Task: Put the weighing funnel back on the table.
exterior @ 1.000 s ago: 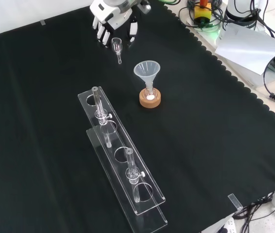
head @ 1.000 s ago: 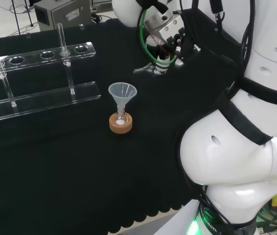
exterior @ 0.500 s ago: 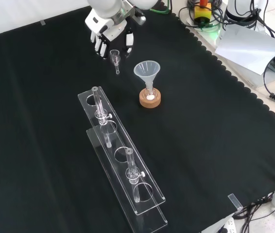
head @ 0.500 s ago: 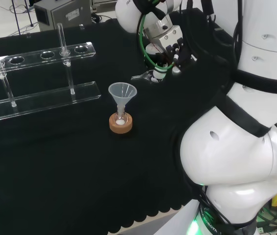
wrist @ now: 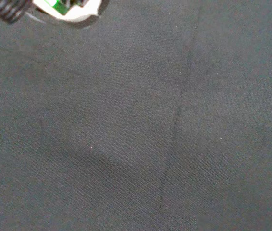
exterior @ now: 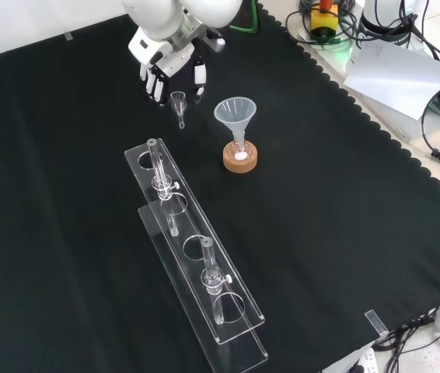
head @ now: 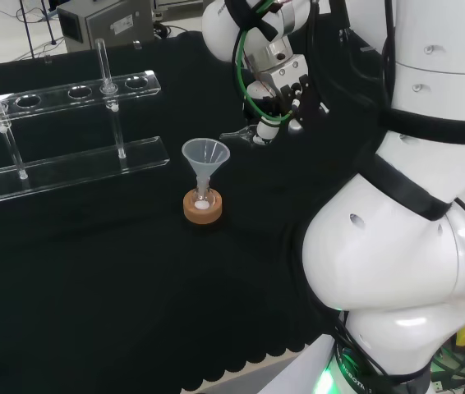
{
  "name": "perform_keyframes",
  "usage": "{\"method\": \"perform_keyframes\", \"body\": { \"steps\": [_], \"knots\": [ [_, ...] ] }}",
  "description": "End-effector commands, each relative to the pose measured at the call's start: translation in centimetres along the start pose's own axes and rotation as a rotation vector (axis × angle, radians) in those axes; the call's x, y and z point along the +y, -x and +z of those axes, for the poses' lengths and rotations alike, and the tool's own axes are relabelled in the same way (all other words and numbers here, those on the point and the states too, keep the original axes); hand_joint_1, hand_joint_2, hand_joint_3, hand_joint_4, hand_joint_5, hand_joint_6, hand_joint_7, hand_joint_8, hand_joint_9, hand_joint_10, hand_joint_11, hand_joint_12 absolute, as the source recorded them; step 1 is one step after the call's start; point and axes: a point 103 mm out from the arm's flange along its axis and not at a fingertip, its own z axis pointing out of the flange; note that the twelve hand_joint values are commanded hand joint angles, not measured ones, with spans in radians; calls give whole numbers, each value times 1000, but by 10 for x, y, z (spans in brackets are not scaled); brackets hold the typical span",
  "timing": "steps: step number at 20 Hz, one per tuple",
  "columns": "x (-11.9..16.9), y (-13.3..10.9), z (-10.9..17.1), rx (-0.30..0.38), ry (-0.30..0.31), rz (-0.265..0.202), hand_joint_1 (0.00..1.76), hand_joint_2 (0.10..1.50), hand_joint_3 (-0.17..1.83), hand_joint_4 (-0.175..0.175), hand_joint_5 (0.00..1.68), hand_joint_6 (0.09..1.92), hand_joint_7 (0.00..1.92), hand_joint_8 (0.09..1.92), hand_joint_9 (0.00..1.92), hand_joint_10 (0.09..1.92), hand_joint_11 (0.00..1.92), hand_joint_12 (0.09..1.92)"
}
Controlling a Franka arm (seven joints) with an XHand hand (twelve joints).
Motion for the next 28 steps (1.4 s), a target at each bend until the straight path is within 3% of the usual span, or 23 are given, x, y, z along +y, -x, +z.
{"method": "perform_keyframes", "body": {
  "steps": [1,12,28],
  "knots": [
    [12,0,7,14,0,-3,1046,733,744,175,1035,1121,743,634,1152,335,859,1038],
    [41,1,38,51,-39,-18,1045,734,743,175,1034,1122,742,634,1153,335,859,1037],
    [72,-5,53,17,-64,-14,1045,736,740,175,1032,1123,737,635,1150,335,861,1036]
  ]
}}
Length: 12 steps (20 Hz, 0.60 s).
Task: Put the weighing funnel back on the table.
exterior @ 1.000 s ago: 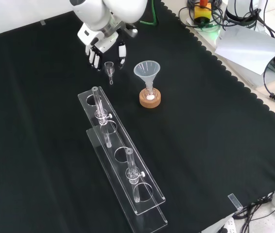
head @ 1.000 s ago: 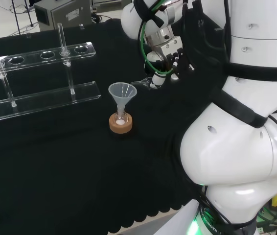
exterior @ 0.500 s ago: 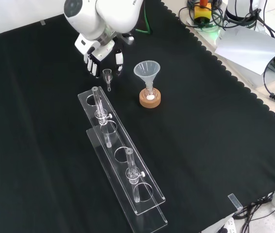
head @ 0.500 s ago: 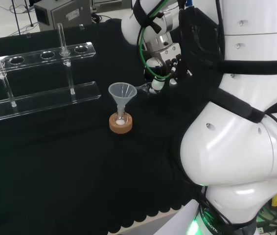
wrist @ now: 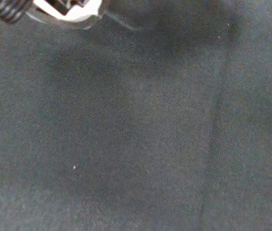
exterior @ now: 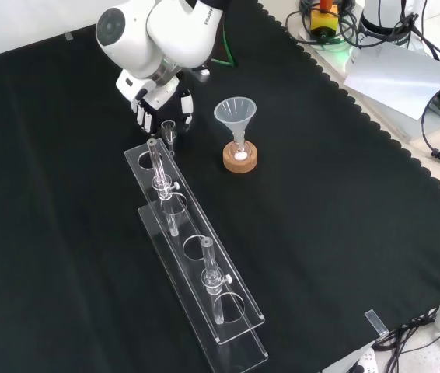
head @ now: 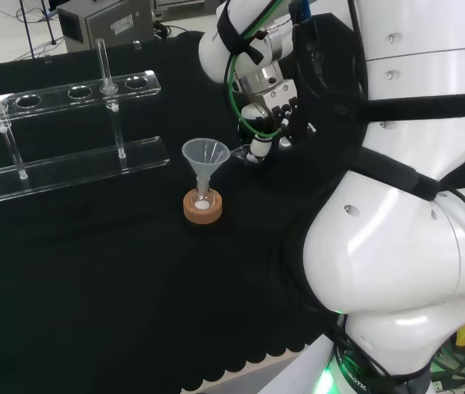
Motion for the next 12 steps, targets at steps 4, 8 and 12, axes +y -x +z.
{"method": "perform_keyframes", "body": {
  "steps": [4,8,12],
  "knots": [
    [7,2,0,-36,0,22,1045,736,739,175,1032,1123,736,636,1150,335,862,1036],
    [8,0,-1,-46,1,33,1045,737,739,175,1032,1123,735,636,1148,335,862,1035],
    [8,4,0,-28,4,41,1044,737,738,175,1031,1123,735,637,1147,335,861,1035]
  ]
}}
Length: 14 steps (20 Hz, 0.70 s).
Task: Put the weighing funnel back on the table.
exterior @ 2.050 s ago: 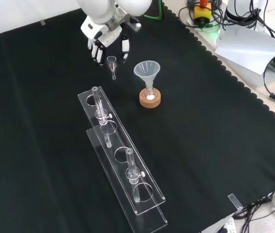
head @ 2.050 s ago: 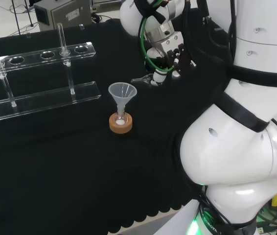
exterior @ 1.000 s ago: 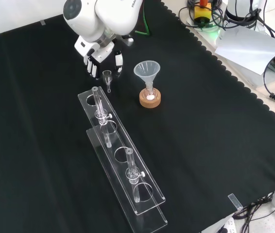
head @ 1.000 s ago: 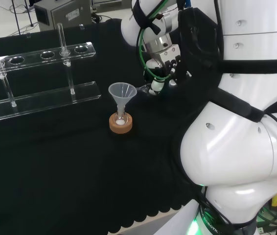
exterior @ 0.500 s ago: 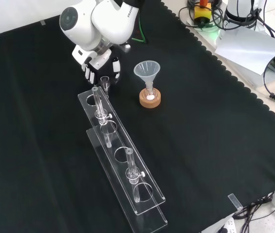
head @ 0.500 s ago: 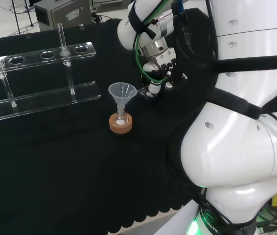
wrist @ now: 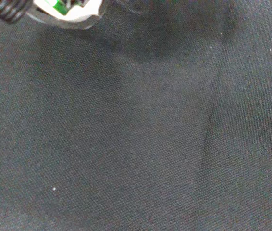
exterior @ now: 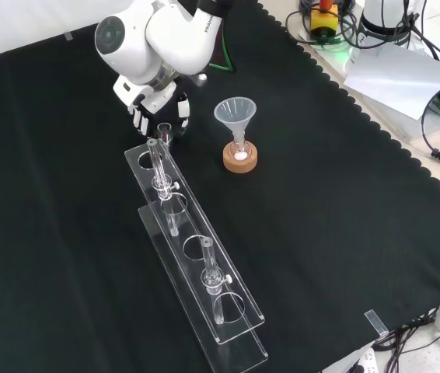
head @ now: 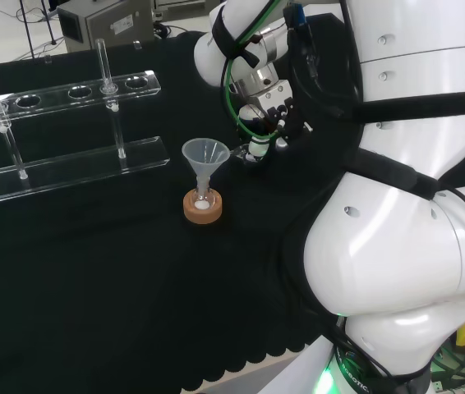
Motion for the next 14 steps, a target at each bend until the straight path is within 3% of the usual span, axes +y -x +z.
{"method": "perform_keyframes", "body": {
  "steps": [1,7,9,10,14],
  "knots": [
    [0,5,1,19,3,13,1043,743,731,175,1028,1125,734,638,1147,336,860,1035],
    [-3,5,-2,13,8,33,993,1006,259,175,936,1108,577,714,1003,423,708,1142],
    [-4,5,-2,5,-2,34,876,990,208,61,836,991,499,721,900,483,621,1187],
    [-4,4,-3,0,-7,33,839,946,265,28,790,945,466,722,842,523,566,1215],
    [-7,2,-3,-59,-21,31,789,793,519,-12,656,873,375,724,711,612,443,1286]
  ]
}}
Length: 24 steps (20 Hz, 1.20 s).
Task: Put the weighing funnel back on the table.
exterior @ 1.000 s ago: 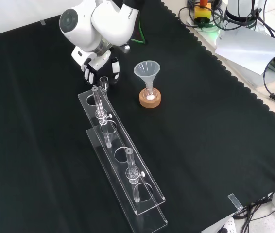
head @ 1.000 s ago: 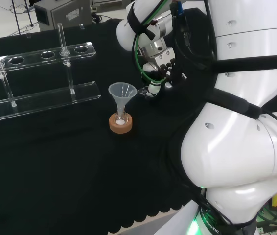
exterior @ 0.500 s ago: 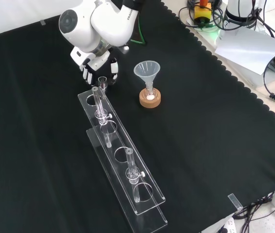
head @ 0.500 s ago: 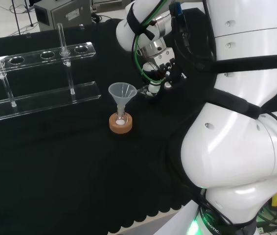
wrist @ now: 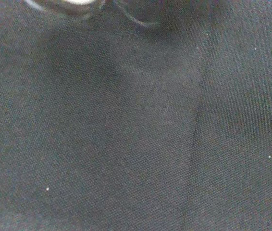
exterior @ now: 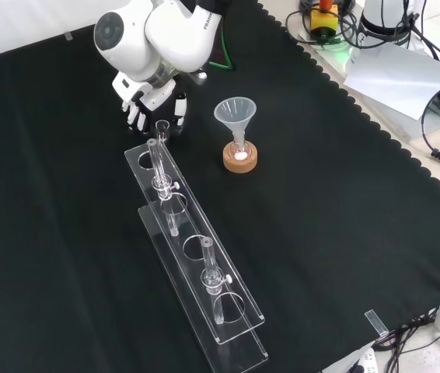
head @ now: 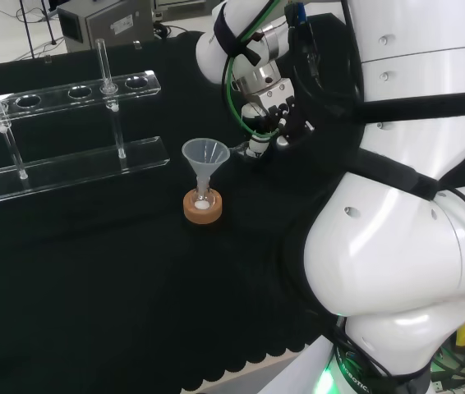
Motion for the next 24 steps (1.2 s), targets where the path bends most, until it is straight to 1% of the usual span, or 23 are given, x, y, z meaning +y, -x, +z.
{"method": "perform_keyframes", "body": {
  "steps": [1,3,6,7,10,14,17,24],
  "knots": [
    [-3,-1,-1,-56,-16,2,785,774,546,-15,622,860,347,722,677,618,415,1296],
    [-7,0,-3,-58,-18,1,774,742,572,-24,511,793,262,711,582,626,333,1322],
    [-14,3,-10,-45,-8,3,753,707,573,-38,367,563,134,695,431,658,186,1366],
    [-17,4,-14,-44,-5,4,745,699,568,-40,352,495,108,691,396,668,150,1380],
    [-29,10,-26,-34,21,17,732,688,554,-43,339,376,73,684,348,681,95,1400],
    [-54,20,-46,-1,64,44,719,683,546,-45,332,334,68,683,336,683,79,1403],
    [-75,27,-59,11,95,61,716,687,537,-45,348,286,86,685,341,687,79,1410],
    [-124,30,-77,10,132,95,712,688,533,-46,372,267,122,691,368,690,109,1409]
  ]
}}
